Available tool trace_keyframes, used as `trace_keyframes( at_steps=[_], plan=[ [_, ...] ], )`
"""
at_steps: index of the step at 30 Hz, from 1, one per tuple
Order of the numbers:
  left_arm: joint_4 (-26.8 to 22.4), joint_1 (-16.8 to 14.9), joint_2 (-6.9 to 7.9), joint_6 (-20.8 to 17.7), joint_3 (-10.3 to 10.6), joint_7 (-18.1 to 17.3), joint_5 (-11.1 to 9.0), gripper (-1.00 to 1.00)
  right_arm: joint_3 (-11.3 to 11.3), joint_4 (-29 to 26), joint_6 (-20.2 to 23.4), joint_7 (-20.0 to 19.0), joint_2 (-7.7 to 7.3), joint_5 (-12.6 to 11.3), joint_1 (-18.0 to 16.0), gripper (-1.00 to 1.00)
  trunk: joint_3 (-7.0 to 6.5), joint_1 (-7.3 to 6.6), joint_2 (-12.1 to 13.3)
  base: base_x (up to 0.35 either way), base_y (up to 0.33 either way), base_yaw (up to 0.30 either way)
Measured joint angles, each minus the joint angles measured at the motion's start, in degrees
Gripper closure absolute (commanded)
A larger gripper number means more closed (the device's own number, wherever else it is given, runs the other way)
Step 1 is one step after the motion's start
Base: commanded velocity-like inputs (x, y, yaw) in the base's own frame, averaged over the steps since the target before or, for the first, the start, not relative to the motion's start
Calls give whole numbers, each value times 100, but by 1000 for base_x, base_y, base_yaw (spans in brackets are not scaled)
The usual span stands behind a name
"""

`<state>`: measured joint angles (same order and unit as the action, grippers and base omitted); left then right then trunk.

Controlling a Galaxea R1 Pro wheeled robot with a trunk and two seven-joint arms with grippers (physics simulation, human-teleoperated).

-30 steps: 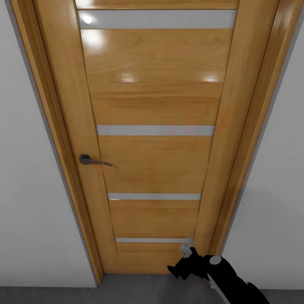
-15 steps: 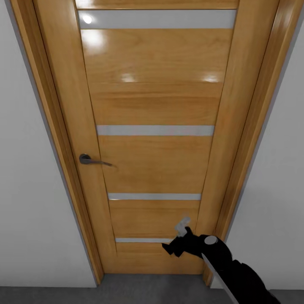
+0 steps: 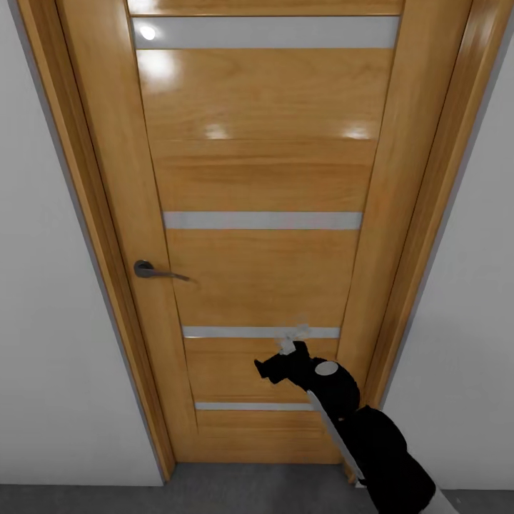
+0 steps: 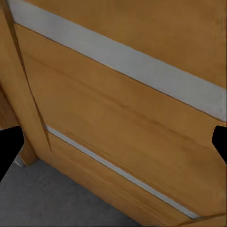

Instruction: Move the two storage containers from the living room to the garage. In the garage, place one container on the floor and stack the other container on top of it (either order is fine).

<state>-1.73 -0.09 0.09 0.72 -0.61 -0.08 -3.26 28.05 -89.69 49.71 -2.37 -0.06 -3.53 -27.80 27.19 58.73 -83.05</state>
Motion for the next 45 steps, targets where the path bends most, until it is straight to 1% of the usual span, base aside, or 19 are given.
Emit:
trace_keyframes(
  at_steps=[2,3,5,8,12,14,17,18,19,20,23,24,26,29,32,45],
  plan=[
    [-1,0,0,0,-1,0,0,-100,0,0,3,148,108,30,-76,-100,0,0,0,0,0,0],
    [0,0,0,0,1,0,0,-100,0,0,6,251,154,42,-214,-100,0,0,0,0,0,0],
    [-1,0,0,0,1,0,0,-100,-2,0,94,397,225,40,-328,-100,0,0,0,0,0,0],
    [-1,0,0,0,2,0,0,-100,-6,2,179,592,376,43,-362,-100,0,0,0,0,0,0],
    [-1,0,0,0,2,0,0,-100,1,7,265,1019,622,59,-376,-100,0,0,0,0,0,0],
    [-1,0,0,0,2,0,0,-100,5,9,299,1148,704,92,-378,-100,0,0,0,0,0,0],
    [-1,0,0,0,1,0,0,-100,9,21,324,1275,824,227,-379,-100,0,0,0,0,0,0],
    [-1,0,0,0,1,0,0,-100,9,31,327,1302,869,312,-379,-100,0,0,0,0,0,0],
    [-1,0,0,0,1,0,0,-100,10,65,329,1338,964,480,-379,-100,0,0,0,0,0,0],
    [-1,0,0,0,1,0,0,-100,9,81,327,1352,1004,566,-379,-100,0,0,0,0,0,0],
    [-1,1,0,0,1,0,0,-100,11,162,313,1377,1005,746,-403,-100,0,0,0,0,0,0],
    [-1,1,0,0,1,0,0,-100,10,191,309,1380,1005,764,-426,-100,0,0,0,0,0,0],
    [-1,1,0,0,2,0,0,-100,10,400,288,1387,1005,802,-575,-100,0,0,0,0,0,0],
    [-1,1,0,0,2,0,0,-100,9,893,229,1395,1005,819,-839,-100,0,0,0,0,0,0],
    [-1,1,0,0,2,0,0,-100,9,1290,79,1396,1005,824,-1013,-100,0,0,0,0,0,0],
    [-1,1,0,0,2,0,0,-100,8,2205,-271,1394,1006,812,-1479,-100,0,0,0,0,0,0]
  ],
)
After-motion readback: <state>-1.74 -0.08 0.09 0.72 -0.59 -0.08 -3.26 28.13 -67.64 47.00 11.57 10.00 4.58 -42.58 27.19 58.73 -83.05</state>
